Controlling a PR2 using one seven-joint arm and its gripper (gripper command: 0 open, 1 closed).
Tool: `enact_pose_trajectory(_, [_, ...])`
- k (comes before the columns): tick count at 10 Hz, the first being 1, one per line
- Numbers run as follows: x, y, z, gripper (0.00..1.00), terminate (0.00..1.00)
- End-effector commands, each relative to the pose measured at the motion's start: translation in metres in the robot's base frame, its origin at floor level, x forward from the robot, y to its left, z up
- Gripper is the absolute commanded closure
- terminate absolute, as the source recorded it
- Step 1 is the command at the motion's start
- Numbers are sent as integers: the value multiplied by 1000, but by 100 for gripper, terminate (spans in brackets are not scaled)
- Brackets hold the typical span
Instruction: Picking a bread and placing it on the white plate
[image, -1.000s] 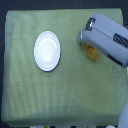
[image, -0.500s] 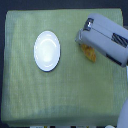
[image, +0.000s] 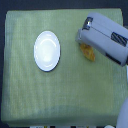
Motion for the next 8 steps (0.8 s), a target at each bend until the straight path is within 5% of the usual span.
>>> enact_pose_trajectory(1, [2,-5,8,100,0])
enact_pose_trajectory(4, [2,-3,28,100,0])
enact_pose_trajectory(8, [-11,19,100,100,0])
